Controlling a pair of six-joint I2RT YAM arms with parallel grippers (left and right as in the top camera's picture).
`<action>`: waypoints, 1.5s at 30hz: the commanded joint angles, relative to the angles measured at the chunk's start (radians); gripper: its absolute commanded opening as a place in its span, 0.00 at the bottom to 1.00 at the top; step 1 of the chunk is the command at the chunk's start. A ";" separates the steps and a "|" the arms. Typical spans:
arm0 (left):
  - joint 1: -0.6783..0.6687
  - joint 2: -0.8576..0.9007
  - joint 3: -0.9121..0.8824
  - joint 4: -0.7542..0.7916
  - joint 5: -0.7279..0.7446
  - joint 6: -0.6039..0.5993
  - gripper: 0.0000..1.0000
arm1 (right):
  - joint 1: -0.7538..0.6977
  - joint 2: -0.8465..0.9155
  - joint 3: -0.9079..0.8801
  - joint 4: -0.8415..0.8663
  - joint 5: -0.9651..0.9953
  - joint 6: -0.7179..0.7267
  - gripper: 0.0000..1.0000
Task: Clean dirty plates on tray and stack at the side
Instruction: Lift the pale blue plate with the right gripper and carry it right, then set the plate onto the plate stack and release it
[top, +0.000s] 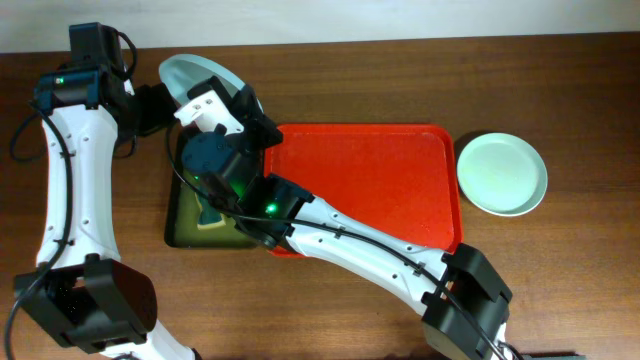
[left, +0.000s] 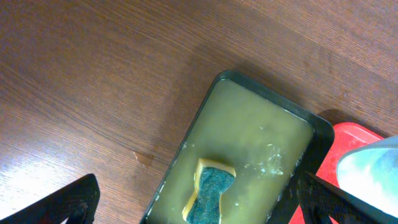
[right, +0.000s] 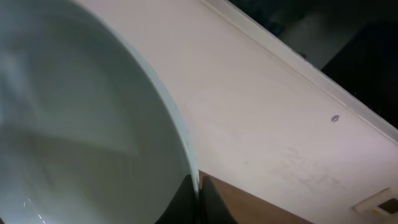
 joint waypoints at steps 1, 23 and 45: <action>0.003 -0.003 0.005 0.000 0.003 -0.003 1.00 | -0.027 -0.014 0.016 -0.107 -0.039 0.201 0.04; 0.003 -0.003 0.005 0.000 0.003 -0.003 0.99 | -1.552 -0.024 0.011 -1.455 -1.218 0.592 0.04; 0.003 -0.003 0.005 0.000 0.003 -0.003 0.99 | -1.508 -0.010 -0.040 -1.393 -0.889 0.640 0.04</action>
